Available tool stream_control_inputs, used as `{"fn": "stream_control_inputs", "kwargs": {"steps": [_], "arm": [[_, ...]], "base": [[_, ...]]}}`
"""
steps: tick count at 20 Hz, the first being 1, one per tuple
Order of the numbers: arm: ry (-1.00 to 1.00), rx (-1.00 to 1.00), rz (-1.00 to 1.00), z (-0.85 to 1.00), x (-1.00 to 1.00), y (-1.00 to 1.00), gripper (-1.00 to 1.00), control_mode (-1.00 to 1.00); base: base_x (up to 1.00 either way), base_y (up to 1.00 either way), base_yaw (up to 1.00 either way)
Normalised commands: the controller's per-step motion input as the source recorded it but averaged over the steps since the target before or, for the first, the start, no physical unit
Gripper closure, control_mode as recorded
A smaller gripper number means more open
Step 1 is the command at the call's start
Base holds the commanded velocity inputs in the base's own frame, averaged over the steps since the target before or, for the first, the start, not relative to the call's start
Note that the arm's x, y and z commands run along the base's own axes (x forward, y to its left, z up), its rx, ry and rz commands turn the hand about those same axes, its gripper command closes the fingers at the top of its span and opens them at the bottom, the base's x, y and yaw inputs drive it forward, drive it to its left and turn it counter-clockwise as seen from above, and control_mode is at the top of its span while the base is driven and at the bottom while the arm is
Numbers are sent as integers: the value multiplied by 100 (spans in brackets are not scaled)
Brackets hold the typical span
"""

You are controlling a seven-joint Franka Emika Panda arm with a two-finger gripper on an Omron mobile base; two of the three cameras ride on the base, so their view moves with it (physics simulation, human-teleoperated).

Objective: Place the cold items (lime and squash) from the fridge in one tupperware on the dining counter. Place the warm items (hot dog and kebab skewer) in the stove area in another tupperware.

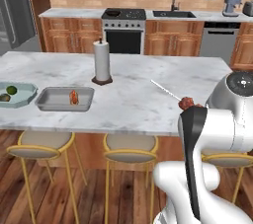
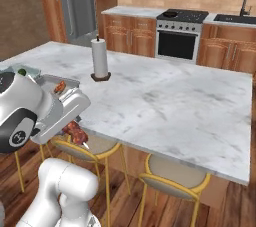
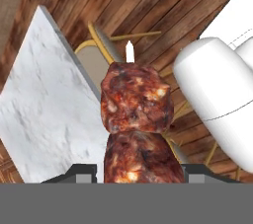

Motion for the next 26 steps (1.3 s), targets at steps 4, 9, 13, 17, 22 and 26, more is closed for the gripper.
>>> {"fn": "stream_control_inputs", "kwargs": {"steps": [4, 9, 13, 17, 22, 26], "arm": [[0, 0, 0, 0, 0, 0, 100, 100], [0, 0, 0, 0, 0, 0, 100, 100], [0, 0, 0, 0, 0, 0, 100, 100], [0, 0, 0, 0, 0, 0, 100, 100], [0, 0, 0, 0, 0, 0, 100, 100], [0, 0, 0, 0, 0, 0, 100, 100]], "base": [[8, 52, -3], [13, 45, -3], [17, 46, -4], [17, 48, -5], [14, 48, -5], [12, 49, -7]]}}
